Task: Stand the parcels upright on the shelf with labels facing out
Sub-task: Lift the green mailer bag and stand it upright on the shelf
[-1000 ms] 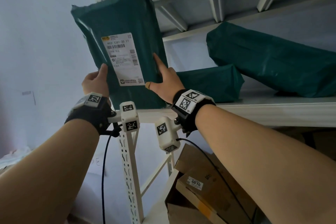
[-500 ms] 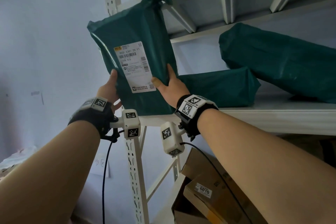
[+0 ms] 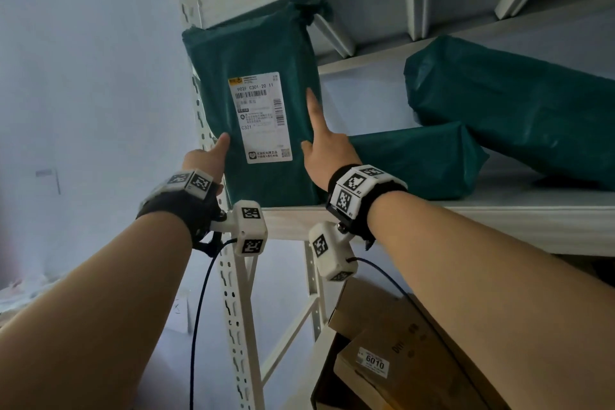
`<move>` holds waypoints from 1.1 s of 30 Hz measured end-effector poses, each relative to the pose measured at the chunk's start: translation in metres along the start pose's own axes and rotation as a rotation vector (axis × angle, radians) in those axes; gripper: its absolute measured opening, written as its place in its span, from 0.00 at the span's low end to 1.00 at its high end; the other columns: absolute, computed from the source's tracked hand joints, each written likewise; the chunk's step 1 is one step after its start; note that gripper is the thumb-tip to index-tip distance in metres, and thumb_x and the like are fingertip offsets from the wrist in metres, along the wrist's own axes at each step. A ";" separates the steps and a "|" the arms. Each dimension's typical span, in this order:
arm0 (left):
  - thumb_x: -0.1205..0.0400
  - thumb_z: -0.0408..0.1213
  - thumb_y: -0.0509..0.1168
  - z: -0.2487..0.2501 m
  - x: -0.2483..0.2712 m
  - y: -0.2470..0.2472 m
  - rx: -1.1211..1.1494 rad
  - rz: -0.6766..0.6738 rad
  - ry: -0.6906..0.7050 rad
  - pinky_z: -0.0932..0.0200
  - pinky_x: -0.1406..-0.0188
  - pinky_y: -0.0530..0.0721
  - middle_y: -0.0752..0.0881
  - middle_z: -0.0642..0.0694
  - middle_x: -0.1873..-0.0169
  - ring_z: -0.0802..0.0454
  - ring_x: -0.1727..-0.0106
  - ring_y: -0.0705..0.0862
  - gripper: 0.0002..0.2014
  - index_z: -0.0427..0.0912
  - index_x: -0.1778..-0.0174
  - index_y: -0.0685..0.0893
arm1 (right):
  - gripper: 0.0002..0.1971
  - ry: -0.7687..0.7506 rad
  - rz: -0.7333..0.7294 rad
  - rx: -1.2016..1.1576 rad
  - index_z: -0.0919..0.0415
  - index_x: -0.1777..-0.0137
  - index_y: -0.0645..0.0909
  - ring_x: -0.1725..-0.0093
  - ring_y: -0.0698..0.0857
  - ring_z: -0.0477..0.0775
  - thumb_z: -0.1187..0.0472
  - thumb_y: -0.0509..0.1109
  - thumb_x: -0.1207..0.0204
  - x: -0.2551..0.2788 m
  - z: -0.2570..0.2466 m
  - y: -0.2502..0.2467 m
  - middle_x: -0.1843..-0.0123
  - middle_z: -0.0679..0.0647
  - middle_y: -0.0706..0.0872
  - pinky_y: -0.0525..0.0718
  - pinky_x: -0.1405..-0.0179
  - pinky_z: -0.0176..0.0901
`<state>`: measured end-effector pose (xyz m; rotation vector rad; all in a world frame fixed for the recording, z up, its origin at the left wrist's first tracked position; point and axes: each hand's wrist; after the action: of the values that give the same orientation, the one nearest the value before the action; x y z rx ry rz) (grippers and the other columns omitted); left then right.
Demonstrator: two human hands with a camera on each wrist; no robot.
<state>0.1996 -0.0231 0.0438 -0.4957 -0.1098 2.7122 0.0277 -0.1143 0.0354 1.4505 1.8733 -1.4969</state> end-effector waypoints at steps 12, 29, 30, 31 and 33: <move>0.25 0.40 0.72 0.042 0.009 -0.012 -0.233 0.302 0.462 0.46 0.33 0.74 0.70 0.39 0.31 0.39 0.31 0.73 0.34 0.53 0.26 0.62 | 0.33 0.215 -0.005 -0.156 0.49 0.21 0.56 0.47 0.87 0.62 0.42 0.63 0.23 -0.029 -0.001 -0.016 0.40 0.56 0.86 0.86 0.47 0.50; 0.21 0.61 0.56 0.118 -0.004 0.009 -0.716 0.178 0.815 0.38 0.20 0.61 0.63 0.44 0.21 0.39 0.18 0.57 0.34 0.58 0.19 0.56 | 0.21 0.169 0.021 -0.163 0.55 0.31 0.74 0.38 0.84 0.58 0.50 0.65 0.22 -0.043 -0.005 -0.009 0.37 0.53 0.86 0.79 0.44 0.42; 0.21 0.62 0.56 0.118 -0.007 0.010 -0.720 0.171 0.807 0.38 0.20 0.61 0.63 0.43 0.21 0.39 0.18 0.57 0.34 0.57 0.19 0.56 | 0.21 0.159 0.013 -0.130 0.56 0.31 0.75 0.38 0.84 0.58 0.49 0.65 0.23 -0.044 -0.004 -0.009 0.37 0.53 0.86 0.79 0.45 0.42; 0.21 0.62 0.56 0.117 -0.010 0.011 -0.717 0.166 0.797 0.38 0.20 0.61 0.62 0.43 0.21 0.38 0.18 0.57 0.35 0.56 0.19 0.56 | 0.21 0.155 0.005 -0.107 0.56 0.32 0.76 0.39 0.84 0.58 0.48 0.65 0.23 -0.045 -0.003 -0.009 0.38 0.54 0.87 0.79 0.46 0.42; 0.22 0.64 0.56 0.117 -0.013 0.016 -0.695 0.157 0.770 0.38 0.19 0.60 0.62 0.42 0.21 0.38 0.18 0.56 0.36 0.55 0.19 0.56 | 0.22 0.161 -0.016 -0.076 0.59 0.35 0.80 0.41 0.85 0.59 0.46 0.66 0.23 -0.048 -0.001 -0.010 0.40 0.55 0.88 0.80 0.49 0.41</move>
<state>0.1639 -0.0438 0.1558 -1.7481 -0.8262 2.3530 0.0399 -0.1367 0.0771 1.5651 2.0158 -1.3354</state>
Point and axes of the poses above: each hand's wrist, its own x-axis away from the middle knuckle, its own y-axis out of the palm, z = x × y
